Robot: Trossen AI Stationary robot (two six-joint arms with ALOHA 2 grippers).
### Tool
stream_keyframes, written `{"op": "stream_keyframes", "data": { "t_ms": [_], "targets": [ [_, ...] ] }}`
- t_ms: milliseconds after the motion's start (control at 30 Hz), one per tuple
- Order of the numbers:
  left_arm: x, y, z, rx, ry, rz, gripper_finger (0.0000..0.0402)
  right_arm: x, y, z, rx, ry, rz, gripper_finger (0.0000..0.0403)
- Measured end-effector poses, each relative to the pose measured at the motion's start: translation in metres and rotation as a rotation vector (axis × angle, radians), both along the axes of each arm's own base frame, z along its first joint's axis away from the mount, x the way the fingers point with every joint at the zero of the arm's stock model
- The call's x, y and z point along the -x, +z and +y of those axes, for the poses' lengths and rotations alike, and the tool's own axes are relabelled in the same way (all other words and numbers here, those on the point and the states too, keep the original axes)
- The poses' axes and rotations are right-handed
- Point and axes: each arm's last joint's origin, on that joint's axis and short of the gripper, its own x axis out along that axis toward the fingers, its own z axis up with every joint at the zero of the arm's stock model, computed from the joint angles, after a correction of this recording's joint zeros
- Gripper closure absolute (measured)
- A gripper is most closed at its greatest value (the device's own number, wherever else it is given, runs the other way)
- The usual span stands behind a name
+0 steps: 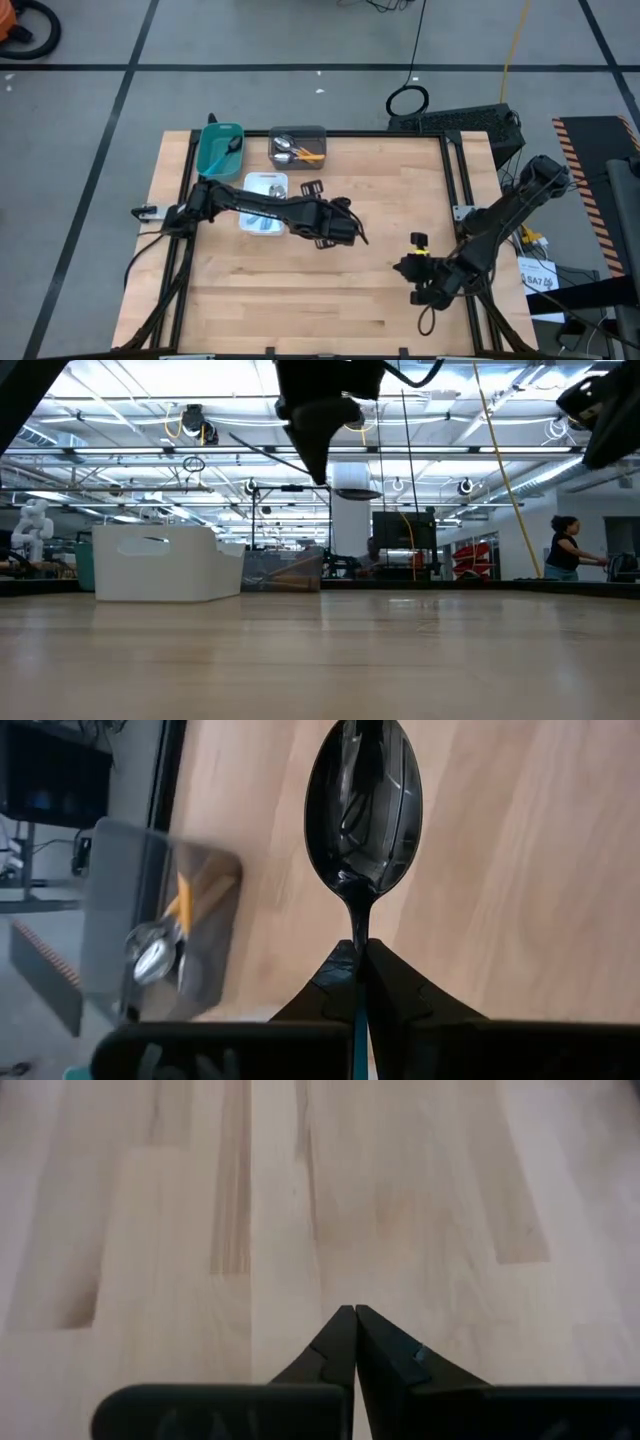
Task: Sort silverware by color (type)
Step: Put the blue spoon into the green bin
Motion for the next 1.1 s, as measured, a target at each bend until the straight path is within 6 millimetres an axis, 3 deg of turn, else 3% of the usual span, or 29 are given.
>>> {"op": "stream_keyframes", "data": {
  "t_ms": [200, 467, 833, 1000, 1100],
  "targets": [
    [0.015, 0.011, -0.002, -0.010, 0.014, 0.078, 0.0396, 0.013, 0.011, 0.005, -0.002, 0.022, -0.085, 0.0399],
    [0.053, 0.064, -0.005, -0.037, 0.036, 0.006, 0.0396, 0.021, 0.014, 0.012, 0.005, 0.059, -0.118, 0.0399],
    [0.138, 0.163, 0.001, -0.093, 0.069, -0.331, 0.0396, 0.020, 0.015, 0.014, -0.013, 0.061, -0.136, 0.0399],
    [0.174, 0.191, 0.004, -0.133, 0.106, -0.476, 0.0396, 0.020, 0.015, 0.014, -0.008, 0.066, -0.139, 0.0399],
    [0.190, 0.197, 0.004, -0.162, 0.124, -0.530, 0.0396, 0.020, 0.015, 0.014, -0.003, 0.073, -0.139, 0.0399]
  ]
}}
